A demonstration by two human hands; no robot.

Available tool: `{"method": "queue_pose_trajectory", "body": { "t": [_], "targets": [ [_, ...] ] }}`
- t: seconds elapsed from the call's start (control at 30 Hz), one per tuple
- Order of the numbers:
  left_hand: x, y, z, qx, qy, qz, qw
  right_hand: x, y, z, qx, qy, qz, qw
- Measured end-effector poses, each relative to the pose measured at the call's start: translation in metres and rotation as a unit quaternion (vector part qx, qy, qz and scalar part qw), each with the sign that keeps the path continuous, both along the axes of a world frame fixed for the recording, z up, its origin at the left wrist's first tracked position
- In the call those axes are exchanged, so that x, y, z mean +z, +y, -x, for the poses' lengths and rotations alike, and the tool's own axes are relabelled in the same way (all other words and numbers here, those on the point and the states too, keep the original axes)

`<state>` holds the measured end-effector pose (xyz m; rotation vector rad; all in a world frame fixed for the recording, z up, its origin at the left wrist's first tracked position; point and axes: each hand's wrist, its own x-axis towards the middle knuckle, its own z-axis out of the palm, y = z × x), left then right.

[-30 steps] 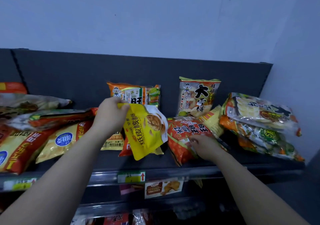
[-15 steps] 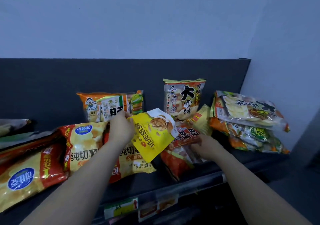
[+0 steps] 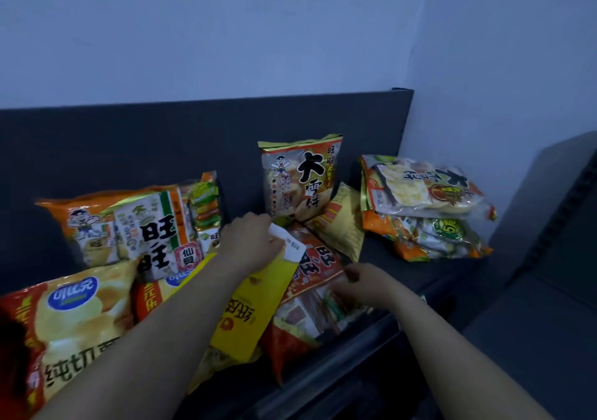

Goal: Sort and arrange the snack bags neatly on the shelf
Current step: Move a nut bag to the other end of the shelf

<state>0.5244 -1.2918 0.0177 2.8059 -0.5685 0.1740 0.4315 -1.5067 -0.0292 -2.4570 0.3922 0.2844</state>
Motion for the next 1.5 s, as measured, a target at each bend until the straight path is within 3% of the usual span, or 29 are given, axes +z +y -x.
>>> {"method": "queue_pose_trajectory", "body": {
  "t": [0.23, 0.57, 0.83, 1.3, 1.5],
  "targets": [
    [0.013, -0.067, -0.025, -0.087, 0.031, 0.009, 0.996, 0.01, -0.023, -0.01, -0.102, -0.112, 0.068, 0.986],
    [-0.037, -0.139, -0.103, -0.1, 0.11, -0.093, 0.984, -0.016, -0.049, -0.046, -0.108, -0.061, 0.006, 0.992],
    [-0.07, -0.156, -0.137, -0.075, 0.138, -0.094, 0.983, -0.03, -0.058, -0.068, -0.075, -0.094, -0.008, 0.993],
    [-0.038, -0.146, -0.124, -0.065, -0.044, -0.003, 0.997, -0.02, -0.042, -0.058, -0.149, -0.191, -0.17, 0.955],
    [-0.001, -0.132, -0.108, -0.063, -0.067, 0.033, 0.995, -0.011, -0.023, -0.051, -0.15, -0.237, -0.185, 0.942]
  ]
}}
